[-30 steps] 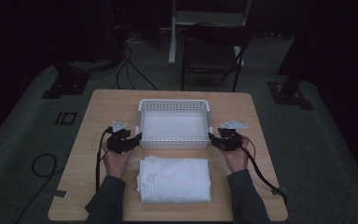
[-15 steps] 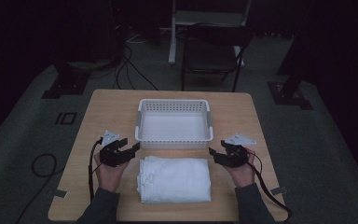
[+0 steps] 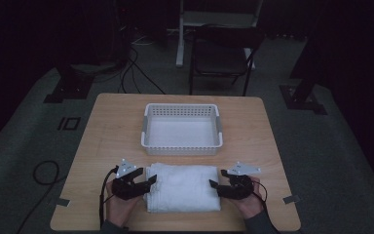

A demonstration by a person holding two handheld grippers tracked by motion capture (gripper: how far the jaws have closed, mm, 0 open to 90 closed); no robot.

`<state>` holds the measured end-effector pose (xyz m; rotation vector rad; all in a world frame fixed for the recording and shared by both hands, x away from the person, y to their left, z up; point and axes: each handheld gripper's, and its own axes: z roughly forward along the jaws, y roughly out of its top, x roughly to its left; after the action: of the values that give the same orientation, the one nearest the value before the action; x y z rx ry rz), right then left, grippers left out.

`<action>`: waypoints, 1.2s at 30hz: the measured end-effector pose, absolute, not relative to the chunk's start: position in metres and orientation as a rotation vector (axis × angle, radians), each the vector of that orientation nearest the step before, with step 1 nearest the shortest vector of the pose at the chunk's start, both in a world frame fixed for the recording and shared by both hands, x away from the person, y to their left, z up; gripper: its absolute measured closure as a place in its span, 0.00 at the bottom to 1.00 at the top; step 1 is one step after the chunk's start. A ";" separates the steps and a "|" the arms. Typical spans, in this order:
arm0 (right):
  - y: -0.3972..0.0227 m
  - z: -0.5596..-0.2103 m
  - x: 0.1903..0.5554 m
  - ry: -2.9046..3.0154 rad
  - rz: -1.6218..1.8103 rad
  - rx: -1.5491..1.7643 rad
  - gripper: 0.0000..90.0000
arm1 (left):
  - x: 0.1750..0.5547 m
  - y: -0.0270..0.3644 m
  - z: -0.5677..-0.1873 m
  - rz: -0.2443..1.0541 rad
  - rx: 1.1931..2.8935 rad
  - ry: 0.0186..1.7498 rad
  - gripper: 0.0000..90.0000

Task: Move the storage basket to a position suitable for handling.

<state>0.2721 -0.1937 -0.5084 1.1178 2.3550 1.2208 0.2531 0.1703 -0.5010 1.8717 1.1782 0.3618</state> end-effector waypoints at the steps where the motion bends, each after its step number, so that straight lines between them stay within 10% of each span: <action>1: -0.189 -0.510 0.268 2.376 1.202 1.095 0.42 | 0.250 0.169 -0.502 0.377 1.890 1.177 0.41; 36: -0.157 -0.529 0.326 2.352 1.038 1.139 0.41 | 0.306 0.168 -0.518 0.429 1.899 1.277 0.42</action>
<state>0.3261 -0.1574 -0.5286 1.1385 2.3516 1.0384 0.3061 0.1679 -0.5183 1.8989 1.2770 0.4290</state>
